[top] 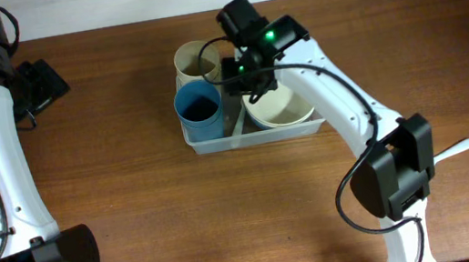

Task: Pack container
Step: 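Retract the right gripper right toward the white spoon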

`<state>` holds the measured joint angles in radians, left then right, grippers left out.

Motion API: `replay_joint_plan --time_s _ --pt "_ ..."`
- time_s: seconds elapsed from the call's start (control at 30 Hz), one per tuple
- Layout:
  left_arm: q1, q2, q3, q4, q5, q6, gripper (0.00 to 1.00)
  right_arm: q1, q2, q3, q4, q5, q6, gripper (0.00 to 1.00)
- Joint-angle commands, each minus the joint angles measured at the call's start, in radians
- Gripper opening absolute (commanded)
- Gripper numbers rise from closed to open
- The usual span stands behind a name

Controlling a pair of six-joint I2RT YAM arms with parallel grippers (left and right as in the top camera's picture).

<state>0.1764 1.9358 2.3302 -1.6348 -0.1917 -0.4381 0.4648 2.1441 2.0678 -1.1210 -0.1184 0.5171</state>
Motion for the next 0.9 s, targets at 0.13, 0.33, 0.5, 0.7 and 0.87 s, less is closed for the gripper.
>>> replay_joint_plan --time_s 0.13,0.33,0.5,0.7,0.87 --pt "0.003 -0.004 0.008 -0.001 -0.008 0.008 0.99 -0.164 -0.07 0.156 -0.107 0.05 -0.005 0.59" --pt "0.003 -0.004 0.008 -0.001 -0.008 0.008 1.0 -0.359 -0.09 0.302 -0.303 0.108 0.006 0.99" --pt "0.003 -0.004 0.008 -0.001 -0.008 0.008 1.0 -0.536 -0.089 0.298 -0.465 0.109 0.095 0.99" --pt "0.003 -0.004 0.008 -0.001 -0.008 0.008 1.0 -0.717 -0.097 0.292 -0.578 0.114 0.148 0.99" --pt "0.003 -0.004 0.008 -0.001 -0.007 0.008 1.0 -0.806 -0.179 0.183 -0.578 0.116 0.129 0.99"
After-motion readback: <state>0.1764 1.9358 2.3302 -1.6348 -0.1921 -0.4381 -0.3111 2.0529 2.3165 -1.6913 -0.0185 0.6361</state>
